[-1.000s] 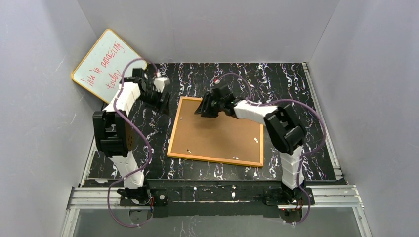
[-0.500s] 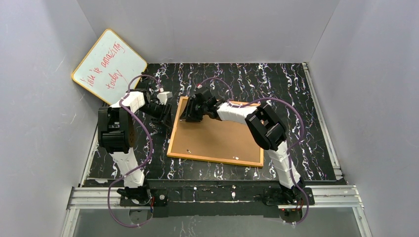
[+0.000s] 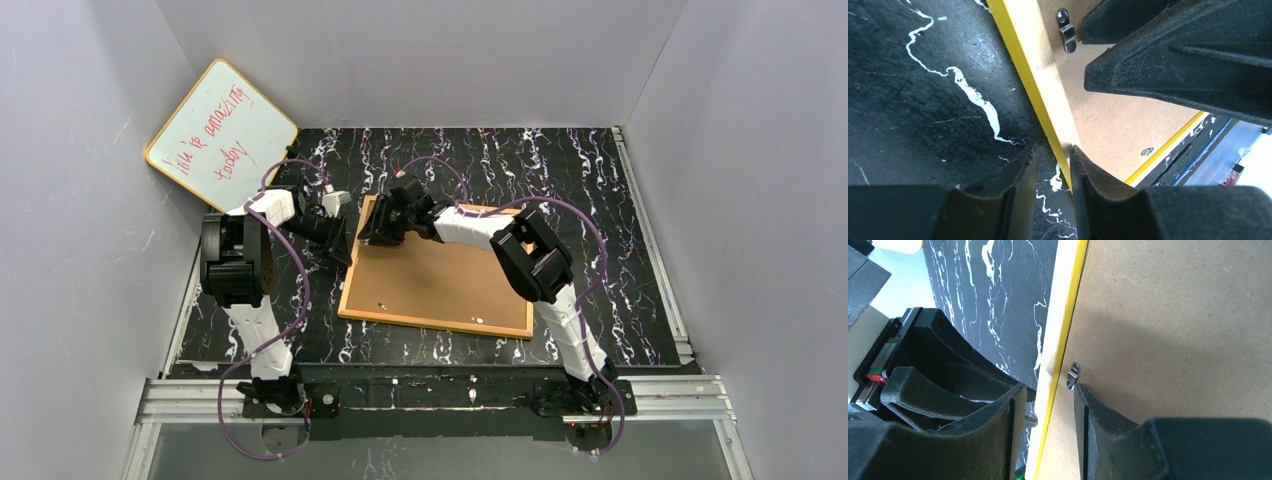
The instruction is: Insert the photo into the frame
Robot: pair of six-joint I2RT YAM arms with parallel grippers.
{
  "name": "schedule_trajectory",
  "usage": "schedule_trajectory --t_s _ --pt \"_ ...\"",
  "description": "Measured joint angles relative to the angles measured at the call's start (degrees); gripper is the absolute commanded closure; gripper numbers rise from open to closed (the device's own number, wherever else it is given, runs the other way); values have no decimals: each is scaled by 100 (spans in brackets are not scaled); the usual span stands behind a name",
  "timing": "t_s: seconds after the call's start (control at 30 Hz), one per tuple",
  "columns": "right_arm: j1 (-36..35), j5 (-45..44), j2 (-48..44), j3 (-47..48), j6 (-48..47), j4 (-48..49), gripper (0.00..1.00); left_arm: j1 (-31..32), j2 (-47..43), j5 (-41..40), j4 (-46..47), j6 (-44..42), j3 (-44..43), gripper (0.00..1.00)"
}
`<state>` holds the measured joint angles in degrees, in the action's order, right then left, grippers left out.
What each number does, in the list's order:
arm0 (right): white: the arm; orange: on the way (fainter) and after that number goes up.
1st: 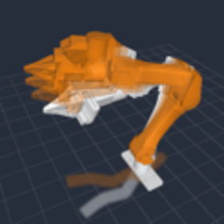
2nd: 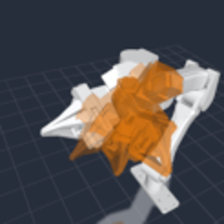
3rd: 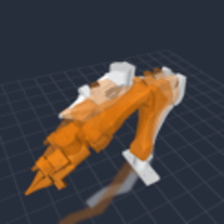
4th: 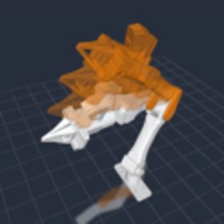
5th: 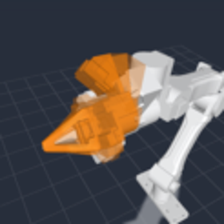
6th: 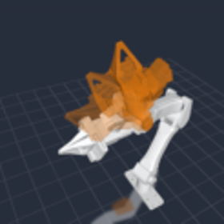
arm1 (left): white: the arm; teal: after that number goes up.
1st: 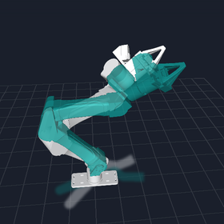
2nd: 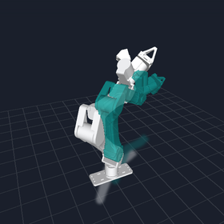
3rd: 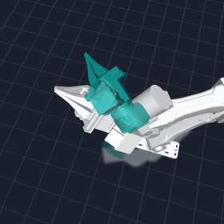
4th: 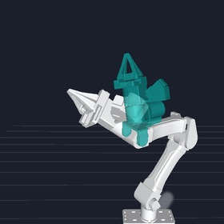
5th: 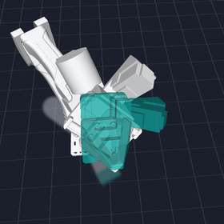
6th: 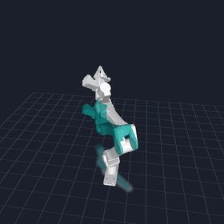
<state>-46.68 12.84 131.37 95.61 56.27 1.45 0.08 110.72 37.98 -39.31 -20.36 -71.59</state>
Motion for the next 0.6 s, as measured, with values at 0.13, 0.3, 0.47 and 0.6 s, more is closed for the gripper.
schedule_trajectory --t_s 0.13,0.3,0.47,0.6 --pt "0 37 26 31 85 7 52 -17 37 107 31 2 20 75" --pt "0 83 94 101 212 24 52 -35 37 214 76 2 68 77" --pt "0 105 116 107 389 63 53 -39 37 247 81 0 74 78" --pt "-9 83 136 107 549 118 52 -39 37 258 81 0 74 79"
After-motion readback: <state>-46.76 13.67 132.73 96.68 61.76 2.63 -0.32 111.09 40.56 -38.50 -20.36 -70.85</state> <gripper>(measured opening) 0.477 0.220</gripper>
